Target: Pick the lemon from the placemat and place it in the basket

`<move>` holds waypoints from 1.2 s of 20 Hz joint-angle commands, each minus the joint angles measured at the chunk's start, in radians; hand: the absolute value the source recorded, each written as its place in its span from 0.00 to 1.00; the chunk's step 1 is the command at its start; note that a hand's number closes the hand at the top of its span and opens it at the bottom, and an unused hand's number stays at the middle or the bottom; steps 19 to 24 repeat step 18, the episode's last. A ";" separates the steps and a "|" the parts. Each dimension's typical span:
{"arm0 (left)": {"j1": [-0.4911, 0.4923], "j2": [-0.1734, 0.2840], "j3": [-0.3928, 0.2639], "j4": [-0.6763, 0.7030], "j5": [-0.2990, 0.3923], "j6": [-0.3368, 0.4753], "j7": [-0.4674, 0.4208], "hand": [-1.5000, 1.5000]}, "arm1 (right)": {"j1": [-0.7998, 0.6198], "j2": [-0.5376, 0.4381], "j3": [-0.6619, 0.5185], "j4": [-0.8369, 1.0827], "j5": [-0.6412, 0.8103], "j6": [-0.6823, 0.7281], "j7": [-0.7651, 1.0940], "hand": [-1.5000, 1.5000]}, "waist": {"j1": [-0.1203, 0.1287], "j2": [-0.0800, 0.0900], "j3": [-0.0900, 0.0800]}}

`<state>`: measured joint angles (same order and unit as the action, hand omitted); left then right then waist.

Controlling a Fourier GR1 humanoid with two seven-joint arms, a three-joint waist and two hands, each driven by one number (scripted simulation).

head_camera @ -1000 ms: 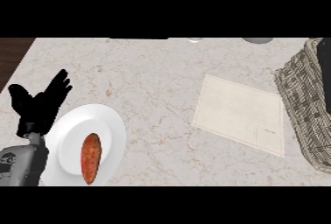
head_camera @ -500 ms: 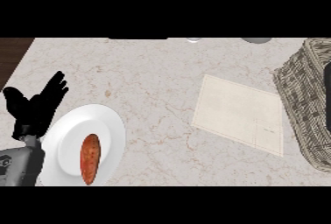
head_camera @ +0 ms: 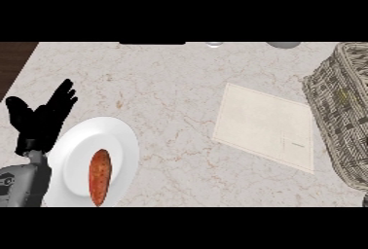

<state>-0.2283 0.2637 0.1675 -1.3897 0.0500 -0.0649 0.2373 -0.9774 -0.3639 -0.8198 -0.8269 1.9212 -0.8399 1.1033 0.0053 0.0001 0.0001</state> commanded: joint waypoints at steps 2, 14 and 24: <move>-0.017 -0.003 0.013 0.025 0.005 0.012 0.010 0.50 | 0.034 0.062 -0.045 -0.205 0.008 -0.157 0.141 0.00 | -0.027 -0.007 -0.001; 0.062 0.011 0.032 -0.001 0.000 0.010 -0.019 0.50 | 0.335 0.360 0.067 -0.872 -0.182 0.123 0.043 0.00 | -0.062 -0.035 -0.002; 0.069 0.006 0.032 0.002 0.012 -0.005 -0.029 0.50 | 0.521 0.363 0.203 -1.030 -0.297 0.190 0.087 0.00 | -0.046 -0.026 -0.002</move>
